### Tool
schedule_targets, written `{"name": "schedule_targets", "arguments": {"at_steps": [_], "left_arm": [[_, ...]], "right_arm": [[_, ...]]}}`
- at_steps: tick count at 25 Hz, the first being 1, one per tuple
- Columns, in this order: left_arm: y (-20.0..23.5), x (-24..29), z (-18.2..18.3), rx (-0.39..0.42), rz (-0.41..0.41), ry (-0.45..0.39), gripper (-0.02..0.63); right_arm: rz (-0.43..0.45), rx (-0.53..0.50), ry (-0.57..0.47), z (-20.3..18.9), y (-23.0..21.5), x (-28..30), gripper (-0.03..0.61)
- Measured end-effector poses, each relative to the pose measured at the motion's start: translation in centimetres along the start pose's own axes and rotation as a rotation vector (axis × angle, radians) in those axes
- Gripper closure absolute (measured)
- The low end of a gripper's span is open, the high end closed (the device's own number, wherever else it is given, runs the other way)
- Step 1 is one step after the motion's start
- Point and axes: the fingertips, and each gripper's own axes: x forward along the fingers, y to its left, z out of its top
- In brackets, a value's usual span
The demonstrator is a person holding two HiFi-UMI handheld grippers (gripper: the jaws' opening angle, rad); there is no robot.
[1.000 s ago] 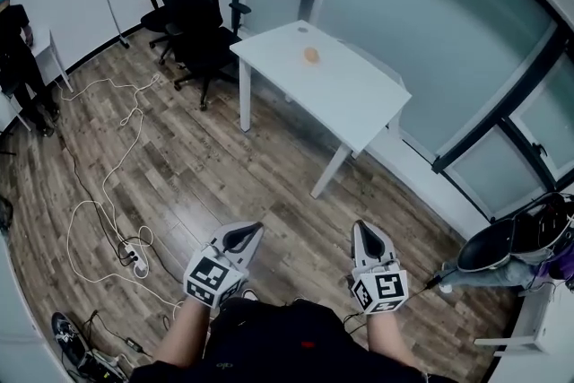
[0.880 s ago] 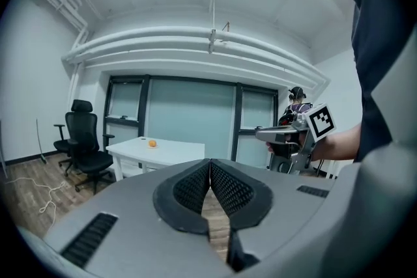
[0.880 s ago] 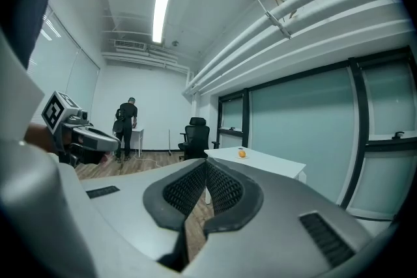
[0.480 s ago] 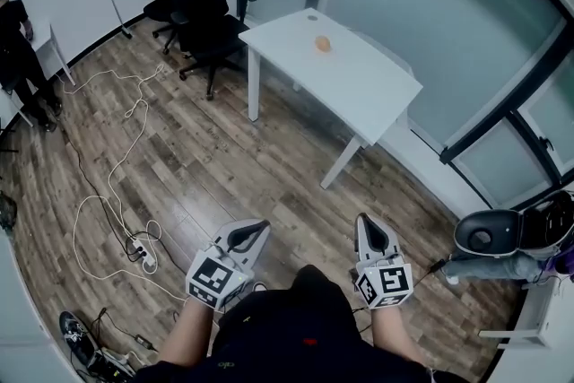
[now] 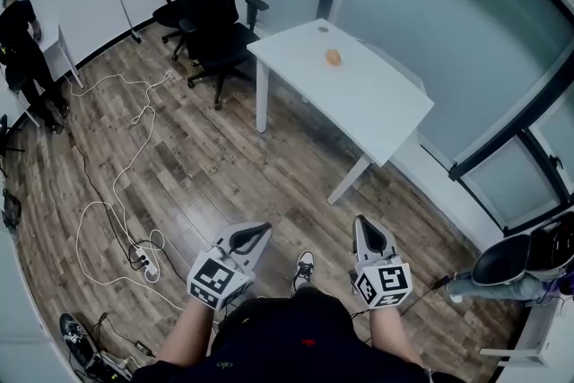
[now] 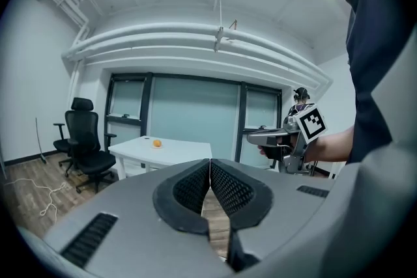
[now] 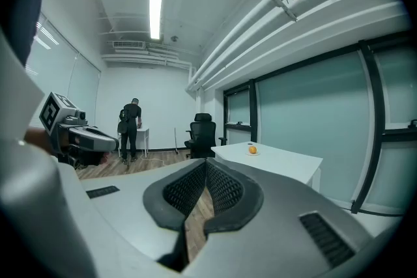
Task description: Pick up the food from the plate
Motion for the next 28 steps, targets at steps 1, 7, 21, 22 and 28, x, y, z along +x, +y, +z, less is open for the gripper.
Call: {"name": "schedule_targets", "arguments": {"at_steps": [1, 7, 21, 22, 28], "left_arm": [[0.5, 0.8, 0.3, 0.002, 0.007, -0.001, 0.591], [3.8, 6.4, 2.8, 0.002, 0.031, -0.034, 0.591], [7.5, 22.4, 7.9, -0.008, 0.049, -0.008, 0.591], [7.8, 23.7, 8.0, -0.011, 0.052, -0.003, 0.591], [8.5, 29.7, 9.1, 0.004, 0.076, 0.017, 0.591]], "right_arm": [[0.008, 0.001, -0.011, 0.4, -0.6, 0.6, 0.555], [0.035, -0.031, -0.078, 3.4, -5.3, 5.1, 0.554], [0.086, 0.002, -0.084, 4.9, -19.2, 15.0, 0.555], [0.095, 0.008, -0.084, 4.7, -20.2, 15.8, 0.554], [0.125, 0.039, -0.072, 3.9, -26.2, 19.5, 0.554]]}}
